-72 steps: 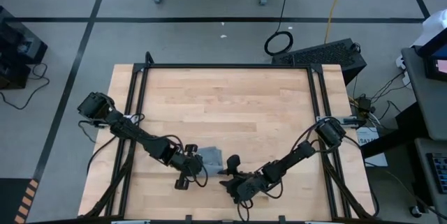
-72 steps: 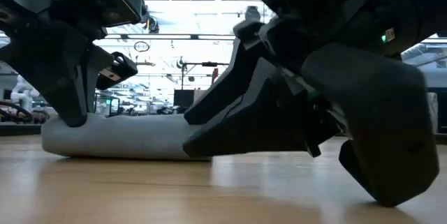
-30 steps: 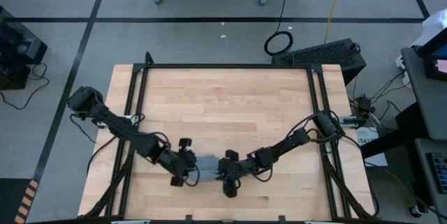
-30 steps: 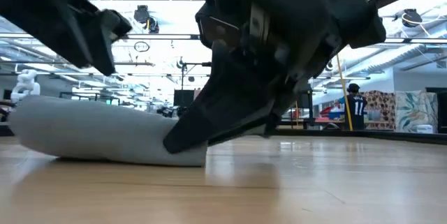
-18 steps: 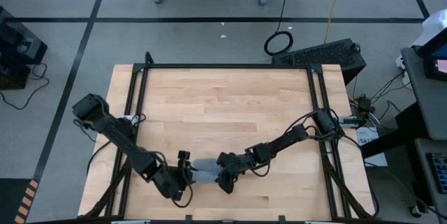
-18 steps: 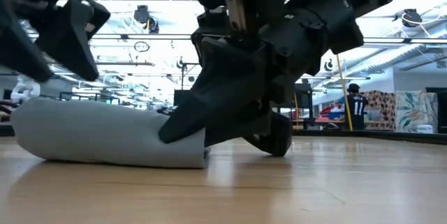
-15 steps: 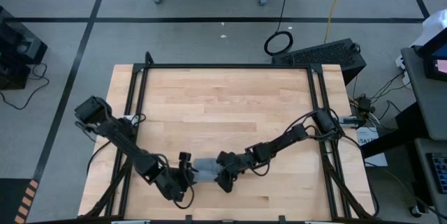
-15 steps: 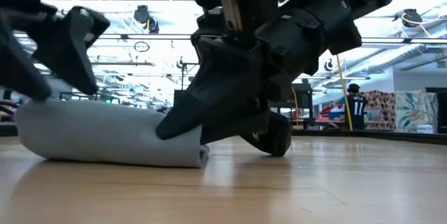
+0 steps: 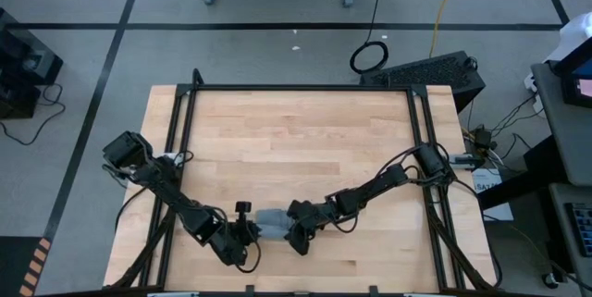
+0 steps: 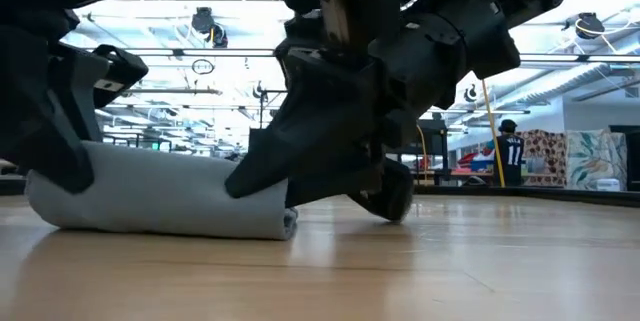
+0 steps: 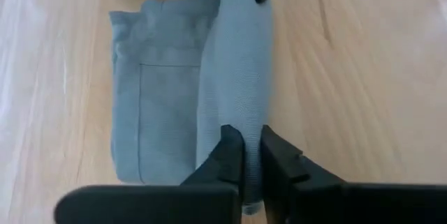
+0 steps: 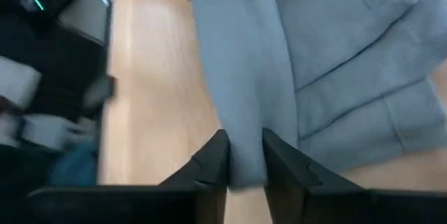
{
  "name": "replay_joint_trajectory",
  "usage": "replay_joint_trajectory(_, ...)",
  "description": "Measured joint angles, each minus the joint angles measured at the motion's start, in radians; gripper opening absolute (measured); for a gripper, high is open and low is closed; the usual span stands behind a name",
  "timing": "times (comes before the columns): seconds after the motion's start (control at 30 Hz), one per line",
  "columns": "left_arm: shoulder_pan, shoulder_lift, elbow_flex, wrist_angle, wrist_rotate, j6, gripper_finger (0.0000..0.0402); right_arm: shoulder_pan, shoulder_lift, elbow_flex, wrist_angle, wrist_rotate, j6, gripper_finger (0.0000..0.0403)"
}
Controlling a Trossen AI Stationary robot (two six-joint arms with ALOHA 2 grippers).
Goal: Roll towel
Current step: Roll the gray towel on the table
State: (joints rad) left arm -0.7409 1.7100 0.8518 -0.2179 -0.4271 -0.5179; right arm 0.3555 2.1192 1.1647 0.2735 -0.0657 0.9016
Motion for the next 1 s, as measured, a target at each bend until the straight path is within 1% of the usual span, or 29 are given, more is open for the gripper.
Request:
replay_joint_trajectory(0.07,0.003,0.000,0.001,-0.028,0.014,-0.001,0.0029,0.004,-0.017,-0.002,-0.014,0.022,-0.104,0.0079)
replay_joint_trajectory(0.13,0.009,0.000,-0.001,-0.042,0.056,0.004,0.0034,0.011,-0.037,-0.005,-0.031,0.035,-0.238,0.0099)
replay_joint_trajectory(0.23,0.021,-0.008,-0.001,-0.044,0.108,0.008,0.0029,0.033,-0.067,-0.004,-0.033,0.040,-0.447,0.0130)
replay_joint_trajectory(0.27,0.026,-0.011,-0.001,-0.043,0.120,0.008,0.0027,0.045,-0.075,-0.002,-0.031,0.057,-0.526,0.0139)
replay_joint_trajectory(0.4,0.028,-0.037,-0.002,-0.042,0.153,0.029,0.0026,0.120,-0.079,-0.002,-0.010,0.208,-0.825,0.0172)
replay_joint_trajectory(0.47,0.027,-0.057,-0.003,-0.042,0.177,0.035,0.0025,0.164,-0.079,-0.002,0.000,0.293,-0.935,0.0185)
replay_joint_trajectory(0.57,0.027,-0.083,-0.003,-0.041,0.185,0.036,0.0025,0.218,-0.079,-0.001,0.014,0.430,-1.060,0.0197)
replay_joint_trajectory(0.7,0.033,-0.098,-0.003,-0.031,0.188,0.029,0.0024,0.246,-0.059,0.001,0.126,0.527,-1.219,0.0199)
replay_joint_trajectory(0.8,0.047,-0.098,-0.003,-0.032,0.200,0.014,0.0024,0.241,-0.032,0.001,0.167,0.534,-1.261,0.0193)
replay_joint_trajectory(1.0,0.080,-0.098,-0.022,-0.016,0.215,-0.048,0.0024,0.225,-0.011,0.001,0.153,0.534,-1.306,0.0175)
